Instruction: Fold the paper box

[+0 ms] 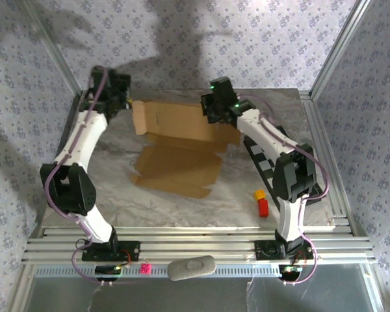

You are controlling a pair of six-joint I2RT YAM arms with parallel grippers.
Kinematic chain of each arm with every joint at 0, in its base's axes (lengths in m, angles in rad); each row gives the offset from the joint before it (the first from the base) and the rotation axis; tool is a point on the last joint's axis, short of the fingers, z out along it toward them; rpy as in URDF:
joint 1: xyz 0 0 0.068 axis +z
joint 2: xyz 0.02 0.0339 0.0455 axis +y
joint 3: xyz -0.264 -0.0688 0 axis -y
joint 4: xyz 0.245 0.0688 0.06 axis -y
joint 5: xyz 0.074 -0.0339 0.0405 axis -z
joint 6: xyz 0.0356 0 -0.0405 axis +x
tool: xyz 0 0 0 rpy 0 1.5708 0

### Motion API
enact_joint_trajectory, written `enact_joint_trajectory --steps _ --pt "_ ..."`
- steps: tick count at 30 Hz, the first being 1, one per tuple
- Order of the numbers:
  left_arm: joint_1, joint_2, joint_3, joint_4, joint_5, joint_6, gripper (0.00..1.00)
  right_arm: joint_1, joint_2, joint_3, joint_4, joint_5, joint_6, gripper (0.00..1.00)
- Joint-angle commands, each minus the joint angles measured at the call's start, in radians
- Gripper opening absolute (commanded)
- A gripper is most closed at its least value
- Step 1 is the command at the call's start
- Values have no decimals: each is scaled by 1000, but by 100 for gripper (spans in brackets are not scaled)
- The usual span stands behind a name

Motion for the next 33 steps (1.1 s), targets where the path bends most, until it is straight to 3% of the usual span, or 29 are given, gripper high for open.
enact_joint_trajectory --steps 1,5,13,24,33 --pt "23 23 92 -283 264 66 66 -45 -12 -16 -44 -185 -217 0" --pt "-2 76 131 -272 312 175 61 -85 7 -3 -16 -259 -286 0" --pt "-55 211 206 -315 354 303 64 -138 78 63 59 -388 -337 0" --pt "-35 232 202 -460 267 476 68 -180 142 152 6 -480 -371 0" --pt "-47 262 87 -148 372 346 73 -186 159 161 21 -502 -352 0"
